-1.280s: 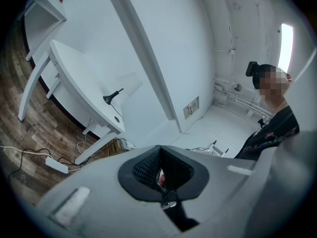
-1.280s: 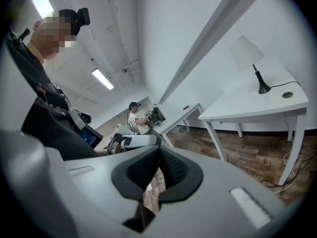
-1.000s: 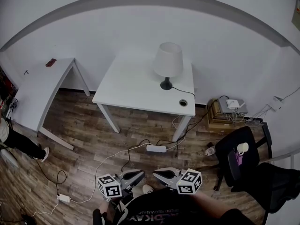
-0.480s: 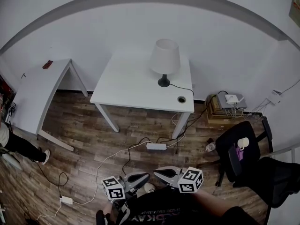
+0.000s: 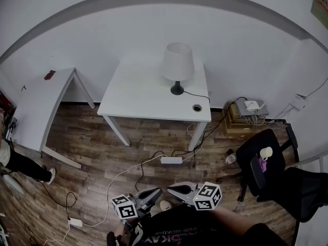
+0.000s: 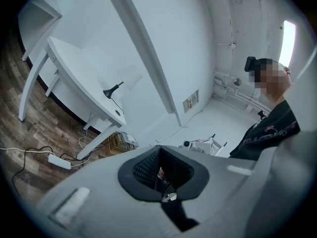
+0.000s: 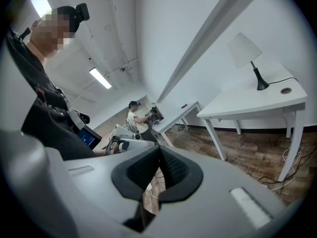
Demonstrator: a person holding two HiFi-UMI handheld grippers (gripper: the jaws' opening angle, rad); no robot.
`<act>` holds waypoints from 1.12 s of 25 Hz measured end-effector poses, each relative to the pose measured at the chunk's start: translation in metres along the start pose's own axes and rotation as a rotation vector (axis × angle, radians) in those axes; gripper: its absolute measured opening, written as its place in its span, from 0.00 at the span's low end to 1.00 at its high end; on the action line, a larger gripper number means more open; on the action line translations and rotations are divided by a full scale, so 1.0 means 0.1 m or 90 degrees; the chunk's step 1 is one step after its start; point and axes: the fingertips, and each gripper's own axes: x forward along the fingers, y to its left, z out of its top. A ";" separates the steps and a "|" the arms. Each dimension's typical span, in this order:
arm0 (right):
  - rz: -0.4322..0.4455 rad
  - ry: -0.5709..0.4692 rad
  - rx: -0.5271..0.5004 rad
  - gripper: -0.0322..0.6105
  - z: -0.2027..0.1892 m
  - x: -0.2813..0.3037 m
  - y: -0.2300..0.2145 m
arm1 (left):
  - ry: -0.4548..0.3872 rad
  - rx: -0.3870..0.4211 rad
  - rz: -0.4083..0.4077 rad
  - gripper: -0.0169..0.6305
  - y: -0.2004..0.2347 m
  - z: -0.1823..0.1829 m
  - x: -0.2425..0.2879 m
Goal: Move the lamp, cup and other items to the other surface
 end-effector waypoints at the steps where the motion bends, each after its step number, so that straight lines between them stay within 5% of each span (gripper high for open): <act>1: 0.000 0.002 -0.002 0.05 -0.01 0.00 0.00 | -0.003 -0.002 0.000 0.02 0.01 0.00 -0.01; 14: -0.028 0.004 -0.013 0.05 0.05 0.03 -0.02 | -0.041 -0.018 0.011 0.02 0.10 0.09 -0.14; 22: -0.092 -0.056 0.009 0.06 0.28 -0.22 -0.30 | -0.053 -0.021 0.005 0.02 0.12 0.15 -0.07; 28: -0.112 -0.084 0.010 0.08 0.56 -0.24 -0.62 | -0.084 -0.021 0.047 0.02 0.22 0.27 -0.16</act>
